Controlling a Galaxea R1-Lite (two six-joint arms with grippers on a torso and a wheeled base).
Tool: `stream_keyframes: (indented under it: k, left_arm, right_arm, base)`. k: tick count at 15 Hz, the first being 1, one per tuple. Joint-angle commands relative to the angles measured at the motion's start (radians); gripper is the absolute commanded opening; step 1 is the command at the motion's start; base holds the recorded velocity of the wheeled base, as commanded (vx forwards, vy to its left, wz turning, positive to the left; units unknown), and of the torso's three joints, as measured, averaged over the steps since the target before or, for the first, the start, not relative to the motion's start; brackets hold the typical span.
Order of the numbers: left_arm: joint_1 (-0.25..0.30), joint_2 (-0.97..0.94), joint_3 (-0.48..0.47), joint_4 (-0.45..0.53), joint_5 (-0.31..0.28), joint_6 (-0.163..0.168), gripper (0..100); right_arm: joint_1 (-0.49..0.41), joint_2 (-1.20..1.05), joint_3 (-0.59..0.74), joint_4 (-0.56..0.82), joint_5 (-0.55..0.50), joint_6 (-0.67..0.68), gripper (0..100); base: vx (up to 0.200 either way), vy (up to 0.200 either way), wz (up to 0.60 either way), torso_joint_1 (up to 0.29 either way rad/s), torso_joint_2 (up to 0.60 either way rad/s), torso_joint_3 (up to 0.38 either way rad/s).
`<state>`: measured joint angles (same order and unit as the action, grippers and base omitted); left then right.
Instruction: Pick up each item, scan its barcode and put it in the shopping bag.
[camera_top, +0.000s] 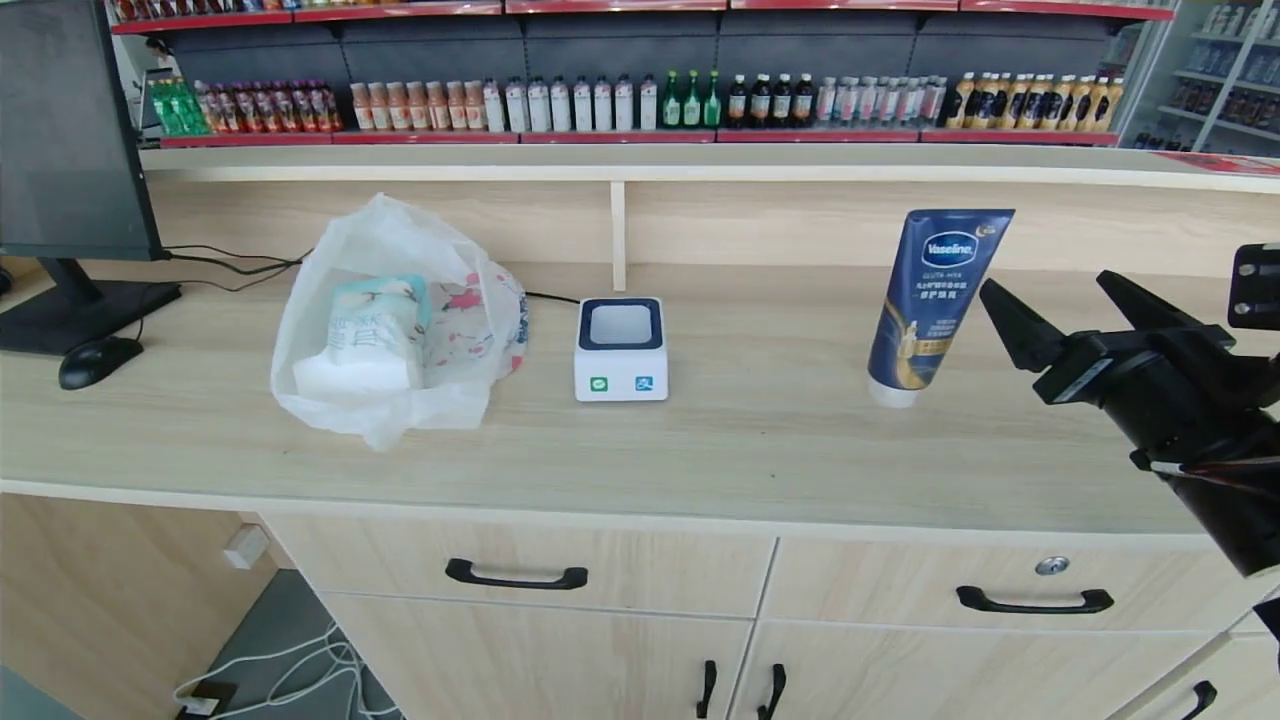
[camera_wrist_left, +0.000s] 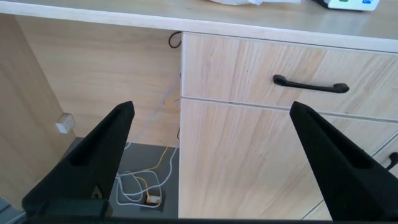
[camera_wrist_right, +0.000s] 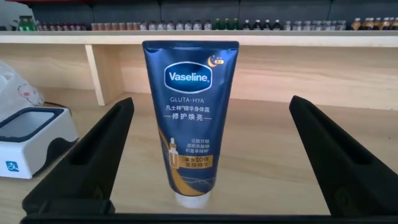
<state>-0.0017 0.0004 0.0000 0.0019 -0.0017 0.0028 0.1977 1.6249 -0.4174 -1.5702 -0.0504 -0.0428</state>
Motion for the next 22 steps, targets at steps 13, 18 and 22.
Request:
stream_keyframes:
  k: [13, 18, 22]
  left_arm:
    - [0.0, 0.0, 0.0, 0.0, 0.0, -0.001, 100]
    - [0.0, 0.0, 0.0, 0.0, 0.0, 0.0, 100]
    - [0.0, 0.0, 0.0, 0.0, 0.0, 0.0, 100]
  right_arm:
    - [-0.027, 0.072, -0.116, -0.001, 0.0, 0.006, 100]
    - [-0.044, 0.107, -0.156, -0.001, 0.0, 0.011, 100]
    - [-0.044, 0.148, -0.195, -0.001, 0.0, 0.009, 100]
  base:
    - [0.046, -0.015, 0.0, 0.0, 0.0, 0.0]
    - [0.0, 0.0, 0.0, 0.0, 0.0, 0.0]
    - [0.0, 0.0, 0.0, 0.0, 0.0, 0.0]
